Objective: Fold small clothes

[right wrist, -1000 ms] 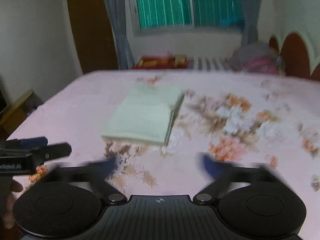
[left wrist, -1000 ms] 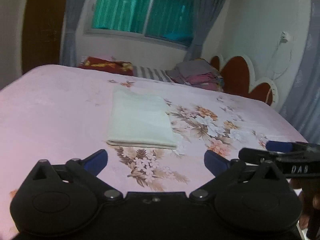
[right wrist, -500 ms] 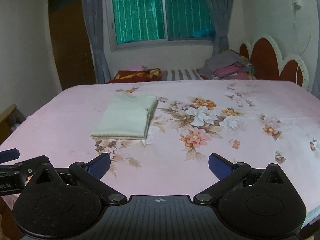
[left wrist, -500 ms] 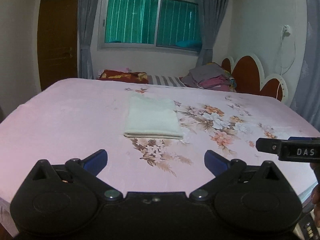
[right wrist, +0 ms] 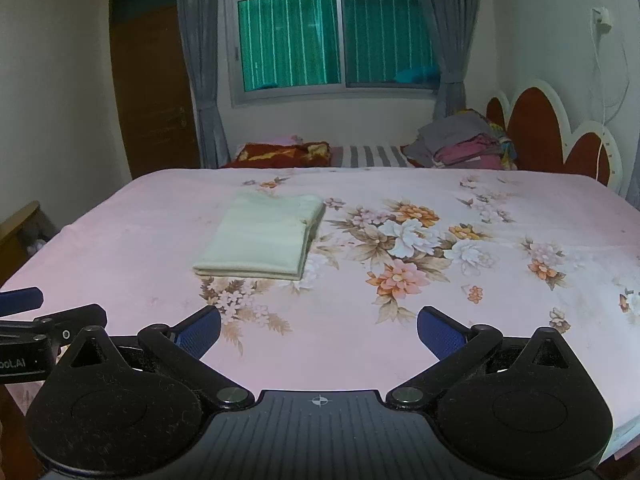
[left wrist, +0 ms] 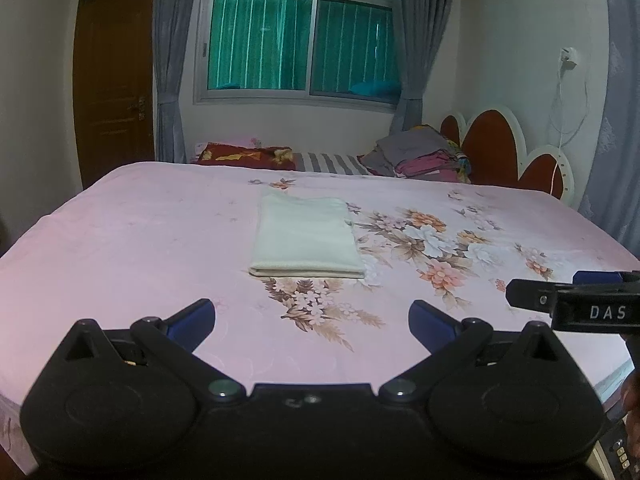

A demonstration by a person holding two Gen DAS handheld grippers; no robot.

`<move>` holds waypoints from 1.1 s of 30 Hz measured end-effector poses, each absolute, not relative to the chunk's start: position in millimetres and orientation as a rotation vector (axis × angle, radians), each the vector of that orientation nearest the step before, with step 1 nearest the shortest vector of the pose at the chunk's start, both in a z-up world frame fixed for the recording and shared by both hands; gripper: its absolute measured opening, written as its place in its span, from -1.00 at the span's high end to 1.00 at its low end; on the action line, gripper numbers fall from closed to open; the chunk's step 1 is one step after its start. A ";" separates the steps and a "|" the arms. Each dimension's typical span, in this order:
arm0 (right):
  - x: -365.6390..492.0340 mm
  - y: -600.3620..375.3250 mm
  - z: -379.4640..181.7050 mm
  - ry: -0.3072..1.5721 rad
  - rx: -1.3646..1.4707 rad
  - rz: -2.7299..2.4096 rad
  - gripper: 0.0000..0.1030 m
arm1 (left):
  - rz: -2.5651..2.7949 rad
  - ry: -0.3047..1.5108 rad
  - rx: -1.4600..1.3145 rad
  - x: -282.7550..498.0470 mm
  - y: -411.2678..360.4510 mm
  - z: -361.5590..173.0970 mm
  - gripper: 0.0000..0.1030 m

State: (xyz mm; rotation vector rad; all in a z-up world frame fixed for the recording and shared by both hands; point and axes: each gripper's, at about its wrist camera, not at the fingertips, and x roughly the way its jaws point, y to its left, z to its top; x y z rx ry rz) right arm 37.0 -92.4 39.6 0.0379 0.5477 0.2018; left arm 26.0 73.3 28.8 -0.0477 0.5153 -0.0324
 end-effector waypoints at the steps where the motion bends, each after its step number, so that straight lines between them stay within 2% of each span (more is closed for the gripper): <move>1: 37.0 -92.8 39.6 0.549 0.039 0.201 -1.00 | -0.034 0.516 -0.047 25.9 72.7 28.6 -0.99; 33: 37.1 -94.1 42.4 0.549 0.038 0.208 -1.00 | -0.051 0.508 -0.037 30.0 76.2 28.3 -0.99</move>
